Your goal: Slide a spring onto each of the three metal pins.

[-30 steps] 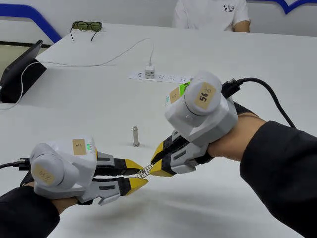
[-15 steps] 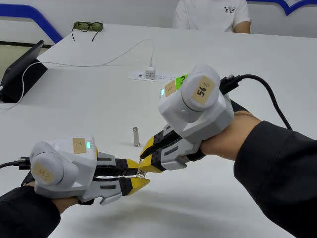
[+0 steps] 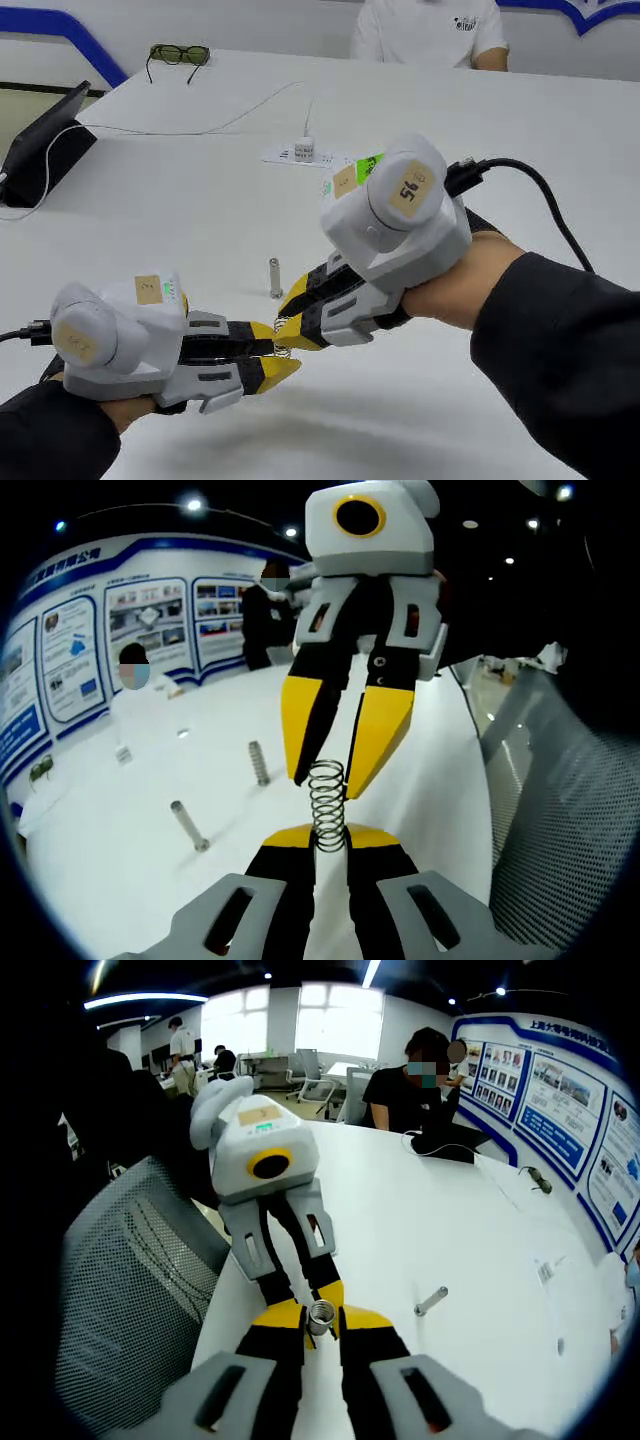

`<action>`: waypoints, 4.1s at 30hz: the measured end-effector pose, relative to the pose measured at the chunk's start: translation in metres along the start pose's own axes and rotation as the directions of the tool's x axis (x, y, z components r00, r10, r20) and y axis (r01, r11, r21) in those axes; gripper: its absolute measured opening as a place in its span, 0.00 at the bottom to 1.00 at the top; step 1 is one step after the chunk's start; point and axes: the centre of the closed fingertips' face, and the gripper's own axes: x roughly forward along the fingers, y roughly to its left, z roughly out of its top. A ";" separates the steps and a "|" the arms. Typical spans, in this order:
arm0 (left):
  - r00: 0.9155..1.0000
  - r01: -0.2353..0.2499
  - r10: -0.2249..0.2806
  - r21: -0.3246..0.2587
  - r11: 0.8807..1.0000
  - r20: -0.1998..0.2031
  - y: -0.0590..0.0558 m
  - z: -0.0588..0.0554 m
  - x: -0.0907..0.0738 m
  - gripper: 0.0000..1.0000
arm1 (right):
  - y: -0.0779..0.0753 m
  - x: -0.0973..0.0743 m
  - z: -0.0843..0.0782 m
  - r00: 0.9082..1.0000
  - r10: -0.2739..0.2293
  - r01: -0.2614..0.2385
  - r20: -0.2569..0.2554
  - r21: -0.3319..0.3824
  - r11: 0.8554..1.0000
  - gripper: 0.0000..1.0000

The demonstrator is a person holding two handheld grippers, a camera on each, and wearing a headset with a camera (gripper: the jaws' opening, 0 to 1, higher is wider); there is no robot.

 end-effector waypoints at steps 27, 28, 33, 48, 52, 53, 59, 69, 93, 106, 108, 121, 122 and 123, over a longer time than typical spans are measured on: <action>1.000 -0.014 0.015 -0.021 1.000 0.021 0.005 0.002 -0.001 0.12 | -0.006 0.003 0.005 0.999 -0.005 0.002 0.052 0.064 0.998 0.12; 1.000 -0.016 0.017 -0.024 1.000 0.019 0.005 0.001 -0.001 0.14 | -0.008 0.003 0.005 0.998 -0.011 0.007 0.055 0.067 0.998 0.12; 0.999 -0.039 0.040 -0.040 0.998 0.015 0.011 -0.002 -0.004 0.20 | -0.014 0.001 0.005 0.998 -0.023 0.017 0.064 0.082 0.996 0.12; 0.992 -0.120 0.123 -0.117 0.986 0.019 0.025 -0.009 -0.016 0.41 | -0.035 -0.005 0.011 0.990 -0.090 0.076 0.104 0.127 0.989 0.12; 0.990 -0.139 0.143 -0.135 0.981 0.018 0.029 -0.011 -0.019 0.45 | -0.042 -0.007 0.012 0.987 -0.112 0.095 0.115 0.141 0.985 0.12; 0.989 -0.144 0.148 -0.138 0.980 0.018 0.030 -0.012 -0.020 0.47 | -0.045 -0.007 0.013 0.985 -0.122 0.105 0.120 0.145 0.984 0.12; 0.986 -0.162 0.166 -0.149 0.976 0.018 0.033 -0.014 -0.022 0.52 | -0.059 -0.009 0.018 0.974 -0.173 0.148 0.147 0.166 0.975 0.12; 0.983 -0.180 0.185 -0.168 0.969 0.015 0.036 -0.016 -0.022 0.60 | -0.090 -0.010 0.024 0.947 -0.263 0.224 0.184 0.208 0.952 0.12; 0.982 -0.188 0.190 -0.198 0.962 -0.009 0.039 -0.027 -0.026 0.66 | -0.125 0.022 0.011 0.942 -0.298 0.257 0.152 0.244 0.935 0.12; 0.982 -0.189 0.190 -0.206 0.960 -0.015 0.040 -0.032 -0.028 0.65 | -0.129 0.030 0.002 0.947 -0.294 0.255 0.126 0.259 0.932 0.12; 0.982 -0.189 0.190 -0.207 0.960 -0.014 0.040 -0.032 -0.028 0.65 | -0.129 0.031 0.001 0.948 -0.293 0.253 0.125 0.261 0.931 0.12; 0.981 -0.191 0.192 -0.213 0.958 -0.018 0.040 -0.035 -0.029 0.65 | -0.126 0.046 -0.013 0.957 -0.278 0.250 0.081 0.253 0.935 0.12; 0.981 -0.191 0.192 -0.213 0.958 -0.018 0.040 -0.035 -0.029 0.65 | -0.126 0.047 -0.014 0.958 -0.276 0.250 0.076 0.252 0.935 0.12; 0.981 -0.192 0.192 -0.213 0.958 -0.019 0.040 -0.035 -0.029 0.65 | -0.126 0.049 -0.015 0.958 -0.276 0.250 0.073 0.251 0.935 0.12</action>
